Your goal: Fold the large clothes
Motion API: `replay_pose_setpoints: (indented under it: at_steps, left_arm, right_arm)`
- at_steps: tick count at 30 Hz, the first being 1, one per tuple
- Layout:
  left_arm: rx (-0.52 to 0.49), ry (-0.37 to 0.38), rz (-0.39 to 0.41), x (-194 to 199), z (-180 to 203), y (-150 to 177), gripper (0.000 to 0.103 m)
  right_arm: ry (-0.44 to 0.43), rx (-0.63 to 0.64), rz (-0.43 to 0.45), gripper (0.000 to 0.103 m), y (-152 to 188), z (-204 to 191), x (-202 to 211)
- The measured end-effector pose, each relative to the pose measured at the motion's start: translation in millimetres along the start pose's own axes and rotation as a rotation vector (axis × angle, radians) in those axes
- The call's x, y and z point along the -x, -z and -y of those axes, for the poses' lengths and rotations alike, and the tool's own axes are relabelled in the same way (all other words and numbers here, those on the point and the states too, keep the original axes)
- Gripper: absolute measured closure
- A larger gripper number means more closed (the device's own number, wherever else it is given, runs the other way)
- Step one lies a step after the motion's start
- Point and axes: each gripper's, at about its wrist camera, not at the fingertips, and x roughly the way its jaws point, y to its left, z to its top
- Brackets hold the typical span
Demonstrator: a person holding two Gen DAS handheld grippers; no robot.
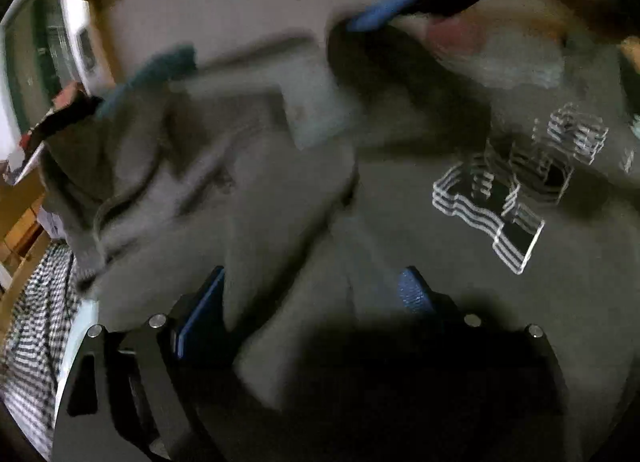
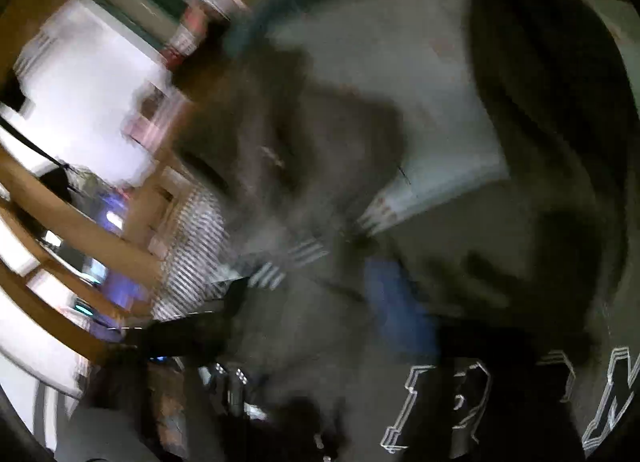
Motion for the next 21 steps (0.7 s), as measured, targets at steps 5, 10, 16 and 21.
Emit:
replay_pose_setpoints:
  at_steps: [5,10,16,21]
  left_arm:
    - [0.006,0.008,0.003,0,0,-4,0.019]
    - [-0.034,-0.015,0.037,4,6,0,0.022]
    - [-0.054,-0.010,0.068,10,8,3,0.024]
    - [-0.058,-0.012,0.092,16,7,3,0.022]
  right_arm:
    - [-0.005,-0.027,-0.052,0.003,23,-13,-55]
    - [0.262,0.104,-0.191,0.003,-5,-61,-134]
    - [0.425,0.223,-0.271,0.065,-14,-69,-173]
    - [-0.124,0.193,0.091,0.086,-14,-73,-84]
